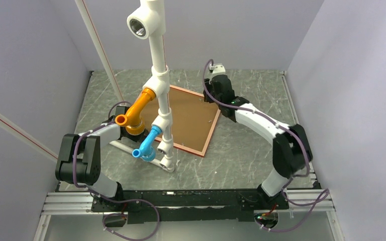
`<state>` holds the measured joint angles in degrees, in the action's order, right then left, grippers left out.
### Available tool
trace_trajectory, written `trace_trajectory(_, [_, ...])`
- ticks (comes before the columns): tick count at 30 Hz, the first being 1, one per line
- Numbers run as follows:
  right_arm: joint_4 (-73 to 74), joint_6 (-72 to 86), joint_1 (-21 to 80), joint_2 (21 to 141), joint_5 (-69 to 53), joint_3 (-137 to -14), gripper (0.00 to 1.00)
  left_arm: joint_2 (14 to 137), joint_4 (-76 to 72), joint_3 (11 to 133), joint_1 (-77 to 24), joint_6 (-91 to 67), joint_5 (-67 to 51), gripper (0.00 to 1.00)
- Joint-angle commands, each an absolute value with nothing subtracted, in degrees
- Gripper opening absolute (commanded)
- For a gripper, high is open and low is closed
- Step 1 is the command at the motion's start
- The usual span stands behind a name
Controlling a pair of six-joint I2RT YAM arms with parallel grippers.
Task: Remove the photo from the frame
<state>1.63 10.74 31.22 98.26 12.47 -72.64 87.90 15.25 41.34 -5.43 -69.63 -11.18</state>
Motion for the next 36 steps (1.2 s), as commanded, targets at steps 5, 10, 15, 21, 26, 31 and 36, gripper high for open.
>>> trace_trajectory(5, [-8.20, 12.79, 31.16, 87.44, 13.77, -65.73, 0.00, 90.29, 12.49, 38.52, -8.32, -67.45, -8.85, 0.19])
trace_trajectory(10, [-9.55, 15.02, 30.96, 91.26, 10.20, -67.17, 0.00, 90.91, 12.18, 38.19, -11.03, -67.07, -9.39, 0.17])
trace_trajectory(15, [-14.09, 17.04, 30.92, 97.40, 5.16, -71.57, 0.00, 91.21, 11.67, 38.02, -13.62, -66.45, -10.22, 0.14])
trace_trajectory(21, [-16.29, 17.75, 31.15, 108.69, 1.29, -81.93, 0.00, 90.66, 11.68, 37.62, -14.77, -66.59, -10.76, 0.14])
trace_trajectory(26, [-17.71, 15.58, 31.76, 115.76, 0.27, -89.67, 0.00, 91.14, 11.89, 38.10, -14.67, -66.63, -10.57, 0.13])
trace_trajectory(31, [-16.52, 13.91, 32.34, 121.12, 1.47, -96.37, 0.00, 92.07, 11.94, 38.43, -14.55, -66.77, -11.43, 0.13])
trace_trajectory(36, [-15.57, 13.63, 32.40, 125.27, 0.90, -101.50, 0.00, 92.23, 11.63, 38.63, -14.34, -66.93, -11.79, 0.13])
